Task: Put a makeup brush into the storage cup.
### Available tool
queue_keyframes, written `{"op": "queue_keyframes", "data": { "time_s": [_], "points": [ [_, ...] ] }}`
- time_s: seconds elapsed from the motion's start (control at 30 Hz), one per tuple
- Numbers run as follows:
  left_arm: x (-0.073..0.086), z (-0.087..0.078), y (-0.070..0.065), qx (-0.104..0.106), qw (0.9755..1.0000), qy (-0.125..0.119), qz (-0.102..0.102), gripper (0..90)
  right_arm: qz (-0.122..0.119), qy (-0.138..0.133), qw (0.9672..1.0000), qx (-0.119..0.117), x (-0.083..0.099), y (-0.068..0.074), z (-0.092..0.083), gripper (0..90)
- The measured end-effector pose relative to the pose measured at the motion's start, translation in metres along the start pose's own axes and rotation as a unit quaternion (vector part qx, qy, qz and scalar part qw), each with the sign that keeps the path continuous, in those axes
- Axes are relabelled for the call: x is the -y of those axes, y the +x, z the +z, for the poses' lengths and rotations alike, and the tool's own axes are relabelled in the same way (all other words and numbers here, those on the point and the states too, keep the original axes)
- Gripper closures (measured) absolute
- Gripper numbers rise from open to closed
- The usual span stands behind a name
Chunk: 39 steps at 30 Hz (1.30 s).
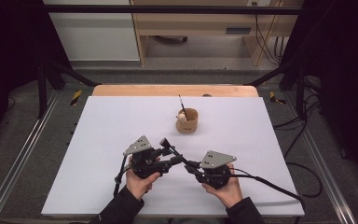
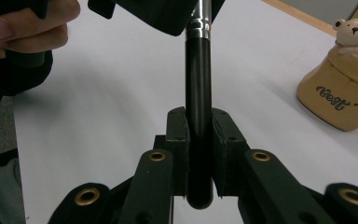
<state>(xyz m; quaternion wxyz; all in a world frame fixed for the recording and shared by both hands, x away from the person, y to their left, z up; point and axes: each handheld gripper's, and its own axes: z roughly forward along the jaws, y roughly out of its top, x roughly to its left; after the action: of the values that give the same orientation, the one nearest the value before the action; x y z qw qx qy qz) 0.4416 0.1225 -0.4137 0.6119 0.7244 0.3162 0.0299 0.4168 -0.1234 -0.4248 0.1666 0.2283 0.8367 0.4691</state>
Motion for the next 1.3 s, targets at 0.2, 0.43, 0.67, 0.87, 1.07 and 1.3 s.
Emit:
{"op": "queue_keyframes", "data": {
  "time_s": [0.2, 0.43, 0.67, 0.87, 1.07, 1.3],
  "points": [
    [0.0002, -0.0010, 0.0012, 0.004, 0.9999, -0.003, -0.010, 55.0, 0.000, -0.006, 1.0000, -0.001, -0.0002, 0.0003, -0.0002, 79.5],
    [0.0001, -0.0027, 0.0013, 0.004, 0.9998, -0.009, -0.017, 60.8, 0.000, -0.009, 1.0000, -0.005, 0.0000, 0.0007, 0.0001, 79.5],
    [0.0002, -0.0039, 0.0022, 0.008, 0.9996, -0.013, -0.024, 66.1, 0.000, -0.008, 0.9999, -0.008, 0.0004, 0.0011, 0.0007, 79.4],
    [0.0001, -0.0043, 0.0008, 0.013, 0.9996, -0.011, -0.023, 68.6, -0.002, -0.004, 0.9999, -0.010, 0.0015, 0.0015, 0.0026, 79.3],
    [-0.0003, -0.0053, -0.0011, 0.021, 0.9994, -0.016, -0.022, 71.7, -0.004, -0.001, 0.9999, -0.013, 0.0022, 0.0023, 0.0042, 79.3],
    [-0.0003, -0.0057, -0.0031, 0.028, 0.9993, -0.017, -0.020, 74.7, -0.008, 0.001, 0.9999, -0.015, 0.0026, 0.0032, 0.0061, 79.1]
  ]
}}
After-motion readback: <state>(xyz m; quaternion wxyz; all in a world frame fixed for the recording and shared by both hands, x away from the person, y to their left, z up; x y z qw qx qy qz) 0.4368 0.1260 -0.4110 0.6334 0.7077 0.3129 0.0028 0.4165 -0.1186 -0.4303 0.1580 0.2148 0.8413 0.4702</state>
